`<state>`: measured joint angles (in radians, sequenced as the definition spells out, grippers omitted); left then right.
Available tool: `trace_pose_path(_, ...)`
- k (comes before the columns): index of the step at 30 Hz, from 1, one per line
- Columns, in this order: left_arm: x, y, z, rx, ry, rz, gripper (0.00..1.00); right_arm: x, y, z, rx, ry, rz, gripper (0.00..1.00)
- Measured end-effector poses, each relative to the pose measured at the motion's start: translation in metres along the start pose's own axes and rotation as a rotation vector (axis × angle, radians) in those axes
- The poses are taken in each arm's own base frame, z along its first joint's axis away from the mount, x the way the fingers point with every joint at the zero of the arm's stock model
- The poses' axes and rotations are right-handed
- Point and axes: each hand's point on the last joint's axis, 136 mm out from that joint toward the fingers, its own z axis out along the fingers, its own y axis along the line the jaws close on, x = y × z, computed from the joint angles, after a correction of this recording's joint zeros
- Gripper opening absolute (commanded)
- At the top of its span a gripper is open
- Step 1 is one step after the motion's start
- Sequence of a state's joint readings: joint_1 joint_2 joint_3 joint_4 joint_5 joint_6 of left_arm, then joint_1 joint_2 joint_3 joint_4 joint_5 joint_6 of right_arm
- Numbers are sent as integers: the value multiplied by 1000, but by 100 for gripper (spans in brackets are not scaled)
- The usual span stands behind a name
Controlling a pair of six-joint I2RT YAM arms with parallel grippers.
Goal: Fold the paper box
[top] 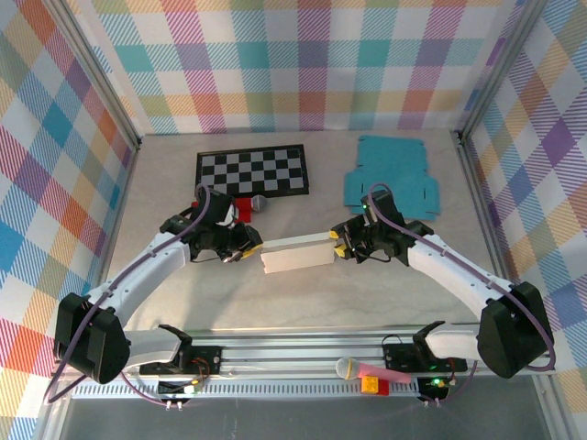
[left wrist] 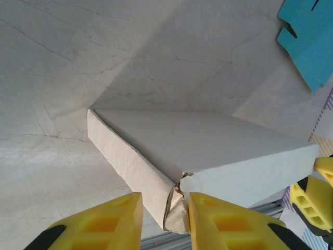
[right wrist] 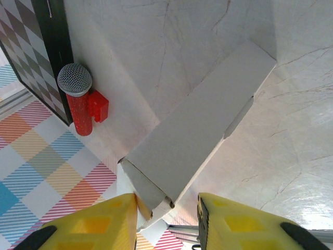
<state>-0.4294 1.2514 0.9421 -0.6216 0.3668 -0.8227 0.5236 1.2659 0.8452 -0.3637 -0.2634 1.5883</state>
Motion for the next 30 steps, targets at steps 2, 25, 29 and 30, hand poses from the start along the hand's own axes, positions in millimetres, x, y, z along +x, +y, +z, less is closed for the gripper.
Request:
trace_pose_path(2, 0, 0, 0, 3, -2, 2, 27, 0, 0, 0, 1, 0, 0, 36)
trace_pose_path(25, 6, 4, 1, 48, -14, 32, 26, 1, -4, 0, 20, 3, 4, 38)
trace_pose_path(29, 4, 3, 2, 41, -12, 46, 24, 0, -4, 0, 23, 3, 3, 38)
trace_pose_path(30, 4, 3, 2, 40, -12, 48, 24, 0, -4, 1, 25, 3, 3, 38)
